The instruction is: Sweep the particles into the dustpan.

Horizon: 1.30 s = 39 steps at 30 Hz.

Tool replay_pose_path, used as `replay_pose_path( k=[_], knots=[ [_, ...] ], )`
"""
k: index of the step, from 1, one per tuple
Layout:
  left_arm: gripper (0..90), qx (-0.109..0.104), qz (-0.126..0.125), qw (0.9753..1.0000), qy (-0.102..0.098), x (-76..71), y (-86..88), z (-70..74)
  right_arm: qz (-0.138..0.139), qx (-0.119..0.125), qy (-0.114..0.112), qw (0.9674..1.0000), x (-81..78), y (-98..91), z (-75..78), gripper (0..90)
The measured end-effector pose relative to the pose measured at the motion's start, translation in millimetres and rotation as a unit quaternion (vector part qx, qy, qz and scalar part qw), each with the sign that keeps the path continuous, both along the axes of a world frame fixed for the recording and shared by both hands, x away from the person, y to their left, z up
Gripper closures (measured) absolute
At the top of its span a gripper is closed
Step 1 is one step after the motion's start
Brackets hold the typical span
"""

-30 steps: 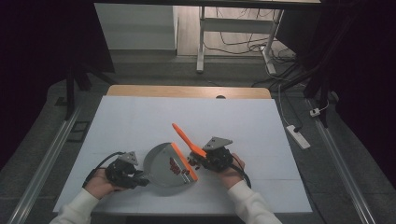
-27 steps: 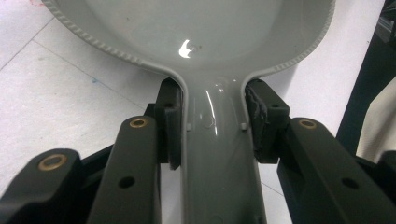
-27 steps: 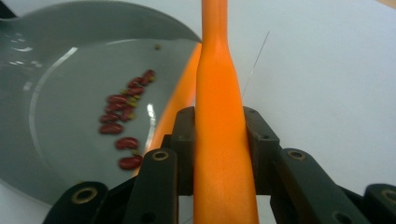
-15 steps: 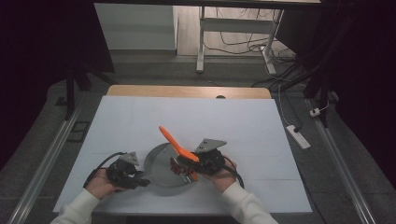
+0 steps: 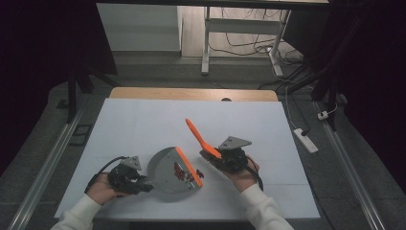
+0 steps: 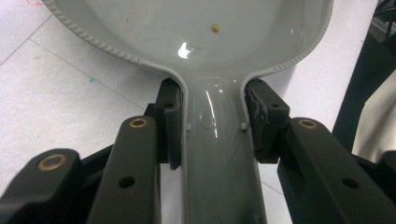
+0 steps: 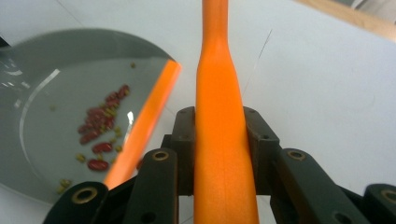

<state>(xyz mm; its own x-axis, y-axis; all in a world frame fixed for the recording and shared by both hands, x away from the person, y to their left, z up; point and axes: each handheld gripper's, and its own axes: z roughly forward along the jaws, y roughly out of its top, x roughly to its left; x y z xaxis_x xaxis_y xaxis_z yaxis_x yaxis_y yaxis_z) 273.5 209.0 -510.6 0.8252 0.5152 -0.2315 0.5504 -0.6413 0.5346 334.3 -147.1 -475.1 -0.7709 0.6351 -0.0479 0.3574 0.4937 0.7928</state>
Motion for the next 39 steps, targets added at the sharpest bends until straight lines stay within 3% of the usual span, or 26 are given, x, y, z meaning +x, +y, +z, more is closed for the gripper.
replay_pose_path(
  k=[9,15,22,25,28,31,34,39],
  knots=[
    [62.1,0.003,-0.011,0.9999,0.001,-7.0,0.3,2.4,-0.004,-0.025,0.007,0.9997,-9.8,-7.2,-10.5,69.9],
    [62.1,0.004,-0.011,0.9999,0.0,-7.0,-2.0,2.2,0.015,-0.03,0.015,0.9993,-18.8,3.1,-15.2,69.9],
    [62.1,0.002,-0.01,1.0,0.0,-6.8,-3.5,1.2,0.033,-0.038,0.01,0.9987,-30.5,17.8,-16.0,69.8],
    [62.1,0.002,-0.011,0.9999,0.0,-6.5,-4.1,0.1,0.04,-0.016,0.03,0.9986,-35.5,25.3,-16.6,69.8],
    [62.1,0.001,-0.01,0.9999,0.002,-6.4,-3.6,-0.7,0.052,-0.026,0.015,0.9982,-44.1,35.3,-15.4,69.5],
    [62.1,0.001,-0.009,1.0,0.002,-6.1,-4.0,-1.8,0.072,0.016,0.031,0.9968,-44.7,34.9,-9.0,69.9],
    [62.1,0.0,-0.009,1.0,0.002,-6.2,-4.1,-2.6,0.069,0.02,0.014,0.9973,-45.5,32.0,-1.5,69.9],
    [62.1,0.002,-0.009,1.0,0.001,-6.5,-4.1,-2.6,0.037,0.028,0.003,0.9989,-37.8,15.5,5.8,69.9]
  ],
)
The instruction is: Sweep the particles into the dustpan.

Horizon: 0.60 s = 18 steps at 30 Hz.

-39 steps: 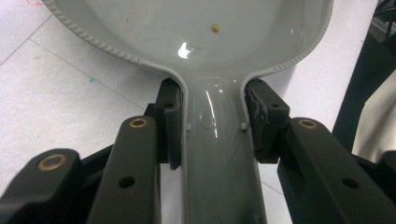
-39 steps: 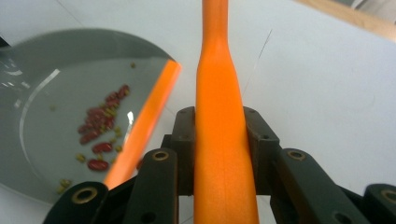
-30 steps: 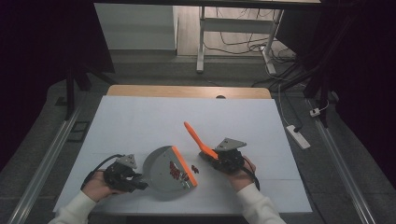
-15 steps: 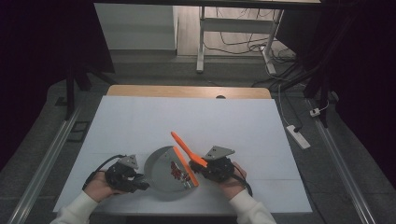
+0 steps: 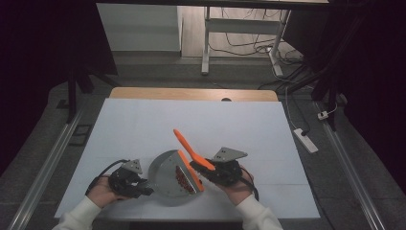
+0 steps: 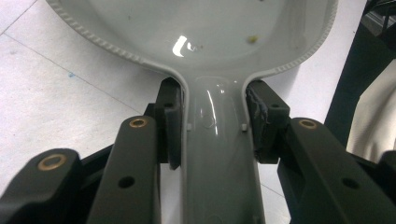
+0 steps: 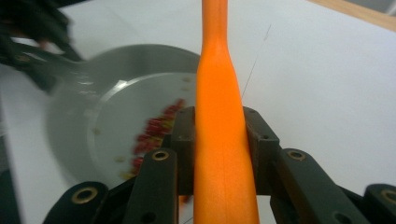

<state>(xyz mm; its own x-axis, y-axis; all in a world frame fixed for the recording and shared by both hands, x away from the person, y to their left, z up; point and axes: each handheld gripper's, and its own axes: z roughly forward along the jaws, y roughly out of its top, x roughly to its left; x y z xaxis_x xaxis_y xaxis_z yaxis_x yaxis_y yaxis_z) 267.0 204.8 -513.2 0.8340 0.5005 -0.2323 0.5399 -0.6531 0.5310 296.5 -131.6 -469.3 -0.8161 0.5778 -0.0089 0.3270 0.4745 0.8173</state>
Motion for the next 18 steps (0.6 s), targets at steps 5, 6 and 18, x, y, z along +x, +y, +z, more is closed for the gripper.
replay_pose_path(
  k=[5,6,18],
  knots=[
    [62.1,-0.003,0.0,1.0,-0.002,-1.7,1.4,2.0,-0.026,-0.018,0.003,0.9995,3.6,-14.9,-6.6,69.9],
    [62.1,-0.001,-0.001,1.0,-0.002,-2.1,2.0,2.4,-0.027,-0.022,0.006,0.9994,2.9,-16.2,-9.0,69.9],
    [62.1,0.005,-0.001,1.0,-0.001,-10.7,5.9,4.7,-0.018,-0.061,0.007,0.998,-17.4,-11.7,-21.8,69.8]
  ],
)
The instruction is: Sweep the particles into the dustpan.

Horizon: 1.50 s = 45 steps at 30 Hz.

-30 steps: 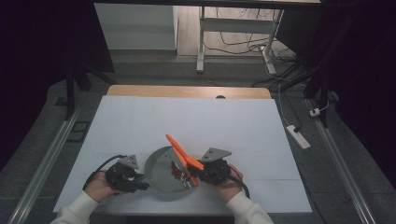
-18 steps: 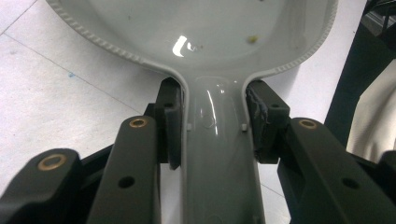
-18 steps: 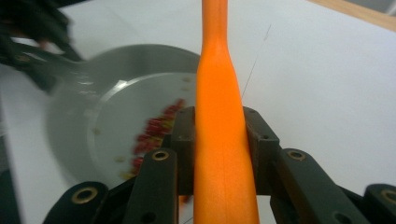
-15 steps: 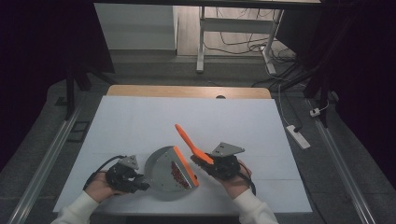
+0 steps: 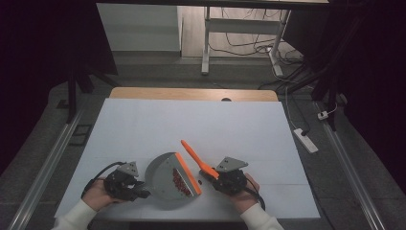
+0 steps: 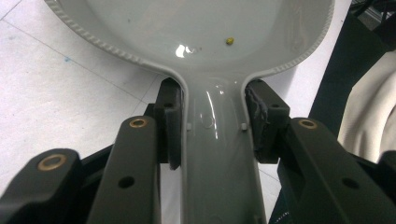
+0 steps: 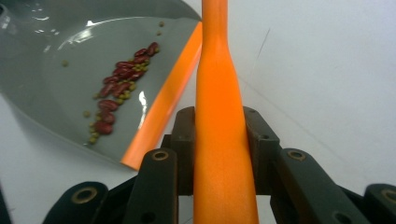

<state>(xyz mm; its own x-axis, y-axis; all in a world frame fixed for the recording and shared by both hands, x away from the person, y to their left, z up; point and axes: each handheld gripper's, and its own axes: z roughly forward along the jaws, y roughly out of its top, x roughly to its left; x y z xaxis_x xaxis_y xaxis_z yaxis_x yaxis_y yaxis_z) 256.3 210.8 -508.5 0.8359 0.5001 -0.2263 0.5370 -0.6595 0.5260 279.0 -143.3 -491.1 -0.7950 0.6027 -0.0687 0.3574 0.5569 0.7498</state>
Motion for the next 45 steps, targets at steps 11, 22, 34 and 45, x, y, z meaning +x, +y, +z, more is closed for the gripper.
replay_pose_path(
  k=[11,22,34,45],
  knots=[
    [62.0,0.0,0.002,1.0,-0.002,0.7,-3.9,-1.9,0.029,0.064,0.035,0.9969,-16.6,15.8,5.1,69.9],
    [62.1,-0.014,0.011,0.9997,-0.015,2.8,-8.4,-9.1,-0.019,0.088,0.012,0.9958,2.4,-15.4,13.9,69.8],
    [62.1,-0.059,0.073,0.995,-0.036,7.1,9.0,-2.6,-0.056,0.105,0.006,0.9929,20.2,-48.1,15.4,69.9],
    [62.0,-0.08,0.17,0.9814,-0.04,12.6,27.1,3.5,-0.074,0.094,0.007,0.9928,28.7,-63.5,13.5,69.8]
  ],
)
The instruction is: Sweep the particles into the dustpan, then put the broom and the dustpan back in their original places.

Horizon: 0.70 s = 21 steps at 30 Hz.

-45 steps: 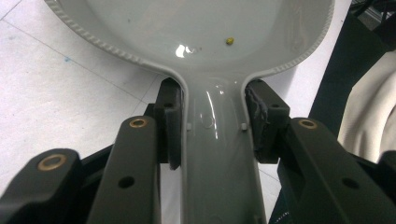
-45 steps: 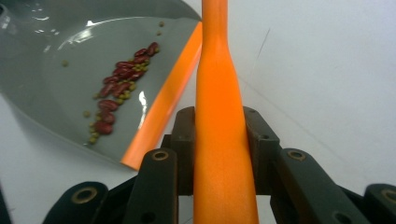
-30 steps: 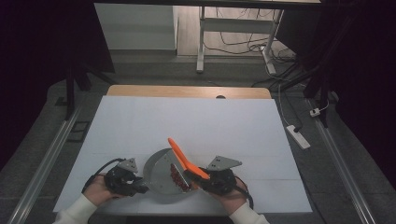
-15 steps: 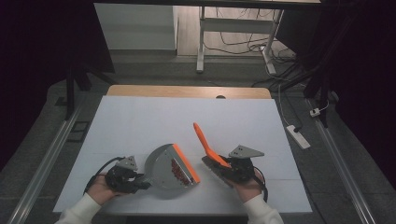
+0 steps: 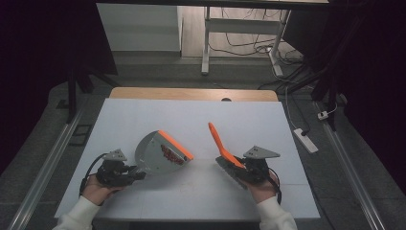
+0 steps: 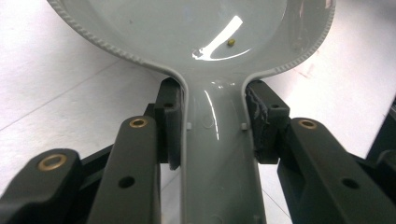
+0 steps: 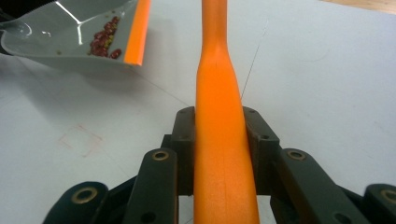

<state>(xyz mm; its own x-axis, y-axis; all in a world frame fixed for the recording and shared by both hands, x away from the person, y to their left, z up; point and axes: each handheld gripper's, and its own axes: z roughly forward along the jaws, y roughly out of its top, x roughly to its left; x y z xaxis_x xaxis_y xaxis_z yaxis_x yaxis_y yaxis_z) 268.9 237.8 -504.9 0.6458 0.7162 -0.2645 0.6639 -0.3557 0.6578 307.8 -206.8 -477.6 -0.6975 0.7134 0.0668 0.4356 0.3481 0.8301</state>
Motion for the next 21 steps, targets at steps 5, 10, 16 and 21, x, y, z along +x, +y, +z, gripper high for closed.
replay_pose_path(
  k=[5,10,16,21],
  knots=[
    [62.0,-0.002,0.018,0.9998,-0.007,-0.8,0.5,-0.3,0.003,0.002,-0.003,1.0,2.3,-7.9,0.5,69.9],
    [62.0,-0.007,0.044,0.999,-0.008,-5.6,-0.2,-0.8,0.006,0.009,-0.011,0.9999,2.0,-15.6,4.2,69.9],
    [62.0,-0.017,0.073,0.9971,-0.009,-11.3,-1.8,-0.2,0.013,0.026,-0.008,0.9995,1.6,-23.8,7.2,69.9],
    [62.0,-0.019,0.099,0.9949,-0.009,-16.7,-0.2,-1.6,0.015,0.028,-0.002,0.9995,0.0,-30.6,7.0,69.9]
  ],
)
